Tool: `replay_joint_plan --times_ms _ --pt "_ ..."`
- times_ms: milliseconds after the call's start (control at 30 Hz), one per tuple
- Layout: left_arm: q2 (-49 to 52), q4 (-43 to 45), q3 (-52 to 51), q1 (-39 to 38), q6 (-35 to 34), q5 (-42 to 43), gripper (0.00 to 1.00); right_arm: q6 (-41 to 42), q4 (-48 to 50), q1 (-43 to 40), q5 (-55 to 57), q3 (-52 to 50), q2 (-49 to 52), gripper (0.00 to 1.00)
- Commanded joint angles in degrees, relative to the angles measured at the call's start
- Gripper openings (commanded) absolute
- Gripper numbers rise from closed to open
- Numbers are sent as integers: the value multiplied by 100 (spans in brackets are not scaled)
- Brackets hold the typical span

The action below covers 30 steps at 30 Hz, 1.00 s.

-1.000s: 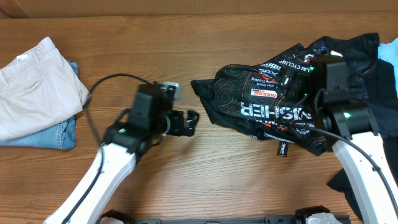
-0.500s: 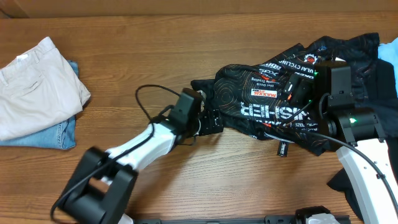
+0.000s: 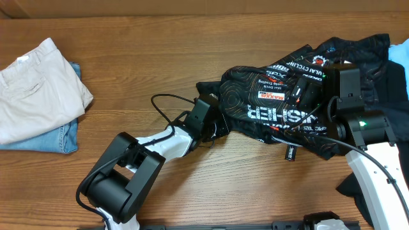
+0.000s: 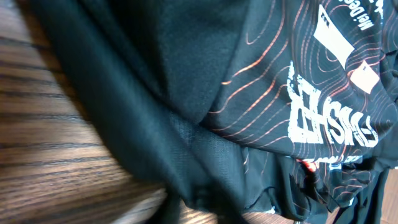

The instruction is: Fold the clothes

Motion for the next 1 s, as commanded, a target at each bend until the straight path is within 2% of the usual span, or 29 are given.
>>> replay_joint_plan --times_ms 0,133,267,467,567,700,733,767,800,900,967 --pt "44 57 81 37 11 -31 4 42 -4 -20 66 142 -87 100" --pt "-140 -61 85 157 614 15 4 37 -17 -20 68 142 -87 100" --pt "-798 -503 96 647 1281 -22 4 -9 -61 -22 111 142 -87 100" --pt "-2083 -1287 319 2055 2280 -590 4 -22 -76 -22 109 142 -87 100" --pt "-2312 -1384 706 2846 2590 -590 4 -22 -81 -22 107 142 -87 100" --pt "-2267 -1674 1294 3609 2638 -531 7 -22 -146 -20 107 142 -87 100" --pt "-2249 -1749 1392 3740 2660 -481 42 -22 -166 -20 107 142 -87 100" --pt "-2249 -1849 1458 3832 2682 -387 89 -22 -173 -20 107 142 -87 100" --pt "-2249 -2140 1515 3904 2697 -201 100 -22 -184 -20 107 142 -87 100" --pt "-2247 -3077 1517 3864 2691 420 100 -22 -186 -20 107 142 -87 100" --pt "-2227 -4013 1513 3698 2688 879 100 -22 -199 -20 107 142 -87 100"
